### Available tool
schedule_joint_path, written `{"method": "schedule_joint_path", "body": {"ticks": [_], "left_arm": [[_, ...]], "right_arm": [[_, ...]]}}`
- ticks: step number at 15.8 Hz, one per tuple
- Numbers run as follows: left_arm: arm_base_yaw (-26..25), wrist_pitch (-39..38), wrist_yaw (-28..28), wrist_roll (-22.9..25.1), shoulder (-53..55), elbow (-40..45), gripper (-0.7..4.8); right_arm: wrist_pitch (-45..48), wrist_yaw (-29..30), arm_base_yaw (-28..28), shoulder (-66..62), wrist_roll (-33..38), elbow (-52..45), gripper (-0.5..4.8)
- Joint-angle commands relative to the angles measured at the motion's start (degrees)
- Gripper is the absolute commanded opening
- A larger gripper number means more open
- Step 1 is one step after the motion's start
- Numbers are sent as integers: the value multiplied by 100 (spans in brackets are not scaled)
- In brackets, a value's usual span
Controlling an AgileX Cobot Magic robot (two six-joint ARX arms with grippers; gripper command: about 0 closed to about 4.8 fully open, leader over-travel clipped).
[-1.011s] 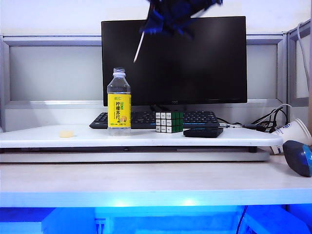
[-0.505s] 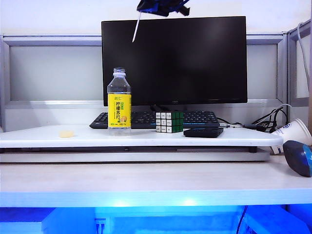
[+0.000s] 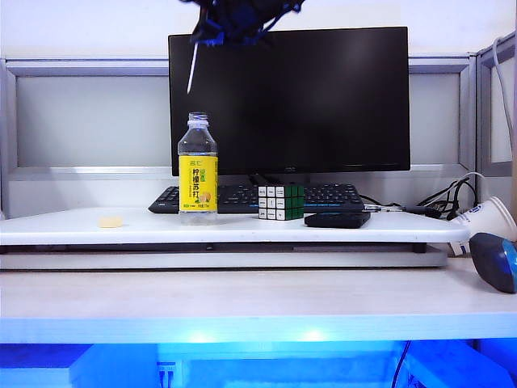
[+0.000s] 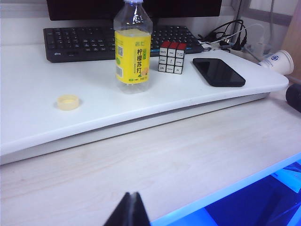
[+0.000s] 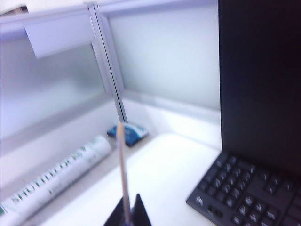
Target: Grab a stick from the table and stick it in a plastic bottle.
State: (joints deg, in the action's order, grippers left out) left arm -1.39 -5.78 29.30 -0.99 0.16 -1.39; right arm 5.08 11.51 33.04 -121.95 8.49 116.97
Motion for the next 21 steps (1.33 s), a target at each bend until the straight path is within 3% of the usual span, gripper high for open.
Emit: {"method": "schedule_joint_path", "body": {"ticks": [1, 14, 15, 16, 21], "left_arm": [[-4, 74, -17, 11, 2, -7, -5], [-4, 72, -17, 11, 2, -7, -5], [-4, 72, -20, 13, 2, -7, -5], [-4, 72, -20, 13, 2, -7, -5], [-4, 66, -232, 15, 2, -7, -5]], "right_arm": [[35, -118, 13, -116, -133, 37, -9], [-157, -280, -7, -247, -570, 37, -8], [-98, -258, -7, -247, -579, 37, 61], [-101, -245, -7, -247, -577, 37, 83], [-177, -264, -11, -192, -579, 44, 90]]}}
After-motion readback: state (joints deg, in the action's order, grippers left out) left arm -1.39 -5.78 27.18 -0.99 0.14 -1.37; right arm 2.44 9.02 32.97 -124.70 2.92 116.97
